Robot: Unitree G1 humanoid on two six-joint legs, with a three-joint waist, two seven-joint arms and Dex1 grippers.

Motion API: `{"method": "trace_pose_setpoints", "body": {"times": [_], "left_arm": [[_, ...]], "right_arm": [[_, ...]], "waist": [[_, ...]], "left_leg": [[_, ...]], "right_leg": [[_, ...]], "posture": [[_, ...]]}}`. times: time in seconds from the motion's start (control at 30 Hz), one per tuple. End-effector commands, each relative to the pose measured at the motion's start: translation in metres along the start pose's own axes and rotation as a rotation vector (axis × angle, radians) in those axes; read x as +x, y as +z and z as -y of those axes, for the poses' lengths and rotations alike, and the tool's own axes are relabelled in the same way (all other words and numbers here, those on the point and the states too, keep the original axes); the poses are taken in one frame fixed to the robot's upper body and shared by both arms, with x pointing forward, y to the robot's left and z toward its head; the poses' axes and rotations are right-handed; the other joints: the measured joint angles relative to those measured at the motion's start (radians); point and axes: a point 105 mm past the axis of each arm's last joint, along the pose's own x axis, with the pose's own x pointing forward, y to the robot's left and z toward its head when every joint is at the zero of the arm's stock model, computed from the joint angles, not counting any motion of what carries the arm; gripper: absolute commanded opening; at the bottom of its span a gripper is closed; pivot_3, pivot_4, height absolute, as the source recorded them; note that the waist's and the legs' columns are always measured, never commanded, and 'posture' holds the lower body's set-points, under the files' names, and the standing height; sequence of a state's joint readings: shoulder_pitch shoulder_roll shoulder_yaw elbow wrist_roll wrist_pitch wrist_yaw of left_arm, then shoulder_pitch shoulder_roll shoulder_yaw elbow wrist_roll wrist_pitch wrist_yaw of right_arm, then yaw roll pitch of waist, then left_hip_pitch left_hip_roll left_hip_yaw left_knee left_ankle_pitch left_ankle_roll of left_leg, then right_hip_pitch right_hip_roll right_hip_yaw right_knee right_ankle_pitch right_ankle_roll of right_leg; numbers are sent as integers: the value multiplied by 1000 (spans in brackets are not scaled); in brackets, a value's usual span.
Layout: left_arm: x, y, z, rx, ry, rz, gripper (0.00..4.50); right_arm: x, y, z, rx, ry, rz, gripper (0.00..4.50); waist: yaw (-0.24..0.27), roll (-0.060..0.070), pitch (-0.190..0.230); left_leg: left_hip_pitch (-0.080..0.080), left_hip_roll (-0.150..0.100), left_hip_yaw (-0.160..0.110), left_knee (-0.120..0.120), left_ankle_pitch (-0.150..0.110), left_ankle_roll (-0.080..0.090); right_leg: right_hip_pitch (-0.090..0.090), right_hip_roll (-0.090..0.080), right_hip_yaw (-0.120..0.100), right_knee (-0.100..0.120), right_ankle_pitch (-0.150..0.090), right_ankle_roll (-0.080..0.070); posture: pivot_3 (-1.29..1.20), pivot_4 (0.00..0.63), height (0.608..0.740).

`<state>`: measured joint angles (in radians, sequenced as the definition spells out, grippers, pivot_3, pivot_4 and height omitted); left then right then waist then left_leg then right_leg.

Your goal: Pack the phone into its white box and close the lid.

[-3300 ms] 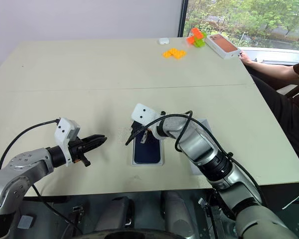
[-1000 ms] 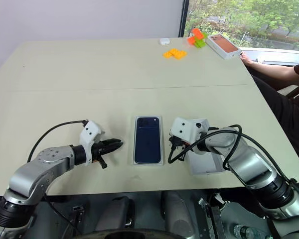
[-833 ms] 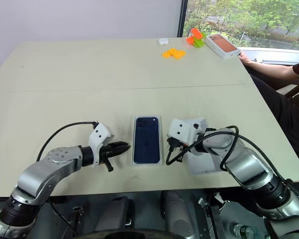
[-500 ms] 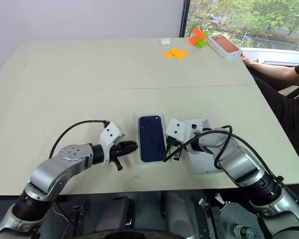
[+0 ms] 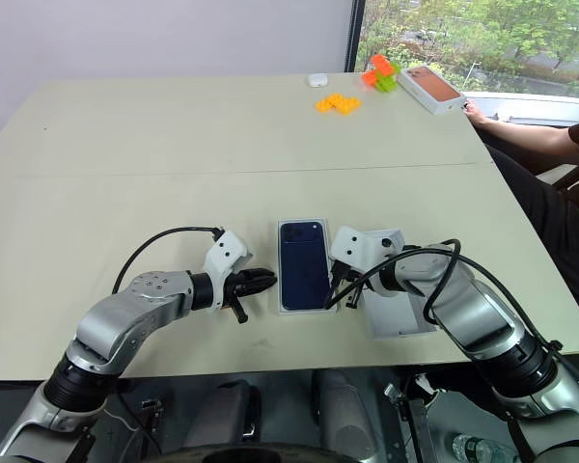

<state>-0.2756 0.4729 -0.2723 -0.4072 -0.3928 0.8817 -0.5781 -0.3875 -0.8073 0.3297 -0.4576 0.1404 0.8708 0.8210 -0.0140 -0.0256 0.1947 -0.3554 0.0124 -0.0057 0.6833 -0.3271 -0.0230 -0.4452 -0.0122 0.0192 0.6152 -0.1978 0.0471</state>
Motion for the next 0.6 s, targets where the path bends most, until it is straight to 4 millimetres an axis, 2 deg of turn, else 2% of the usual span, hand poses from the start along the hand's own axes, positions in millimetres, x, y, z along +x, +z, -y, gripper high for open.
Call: {"method": "trace_pose_setpoints", "body": {"times": [0.03, 0.1, 0.2, 0.3, 0.37, 0.5, 0.6], "left_arm": [[-2, 13, 10, 32, -47, 47, 610], [-12, 18, 6, -12, -39, 88, 610], [-26, 24, 1, -62, -20, 139, 610], [-35, 22, -4, -53, 6, 140, 610], [-42, 19, -11, -51, 35, 134, 610], [-48, 19, -18, -23, 60, 154, 610], [-49, 21, -19, 1, 58, 162, 610]], "right_arm": [[-13, 28, -1, -41, 4, 103, 57], [-28, 34, 1, -11, 28, 132, 57], [-48, 37, -1, 25, 63, 145, 845], [-56, 37, 4, 87, 8, 142, 2328], [-59, 30, 6, 193, -18, 104, 3426], [-59, 12, 5, 392, -54, -42, 3426], [-55, 8, 4, 442, -50, -69, 3426]], "waist": [[0, 0, 0], [-1, 0, 0], [1, 0, 0], [1, 0, 0], [0, 0, 0], [0, 0, 0], [1, 0, 0]], "left_leg": [[0, 0, 0, 0, 0, 0], [0, 0, 0, 0, 0, 0], [0, 1, -2, 0, 0, 0], [0, 1, -2, 0, 0, 0], [1, 0, -1, 0, 0, 0], [1, 0, -1, 0, 0, 0], [1, 0, -1, 0, 0, 0]], "right_leg": [[0, 0, 0, 0, 0, 0], [0, 0, 0, 0, 0, 0], [0, 0, 0, 0, 1, 0], [1, 0, 0, 0, 0, 0], [1, 0, 0, 0, 0, 0], [1, 0, 0, 1, -1, -3], [1, 0, 0, 1, -1, -3]], "posture": [[0, 150, 740], [0, 150, 740], [0, 150, 740], [0, 150, 740], [0, 150, 740], [0, 150, 740], [0, 150, 740]]}}
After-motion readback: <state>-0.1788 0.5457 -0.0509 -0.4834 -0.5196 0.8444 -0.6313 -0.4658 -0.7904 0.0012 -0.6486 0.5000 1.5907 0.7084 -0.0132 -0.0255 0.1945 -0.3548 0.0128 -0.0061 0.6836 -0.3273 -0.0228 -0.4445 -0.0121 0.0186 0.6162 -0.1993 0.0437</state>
